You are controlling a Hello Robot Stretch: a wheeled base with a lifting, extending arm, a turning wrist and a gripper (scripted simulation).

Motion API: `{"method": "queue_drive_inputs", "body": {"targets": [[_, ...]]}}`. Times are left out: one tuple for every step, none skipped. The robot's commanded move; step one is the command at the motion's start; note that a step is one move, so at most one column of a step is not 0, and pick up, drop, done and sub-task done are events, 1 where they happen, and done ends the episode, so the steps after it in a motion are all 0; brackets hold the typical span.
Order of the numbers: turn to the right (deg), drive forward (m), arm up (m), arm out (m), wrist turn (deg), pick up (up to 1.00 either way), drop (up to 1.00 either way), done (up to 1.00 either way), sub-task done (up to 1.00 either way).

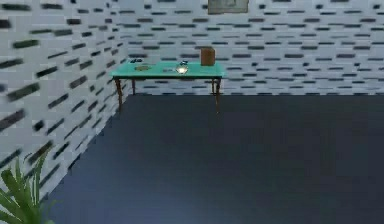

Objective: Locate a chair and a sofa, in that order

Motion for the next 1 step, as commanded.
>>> {"method": "queue_drive_inputs", "body": {"targets": [[0.0, 0.45, 0.0, 0.0, 0.0, 0.0, 0.0, 0.0, 0.0]]}}
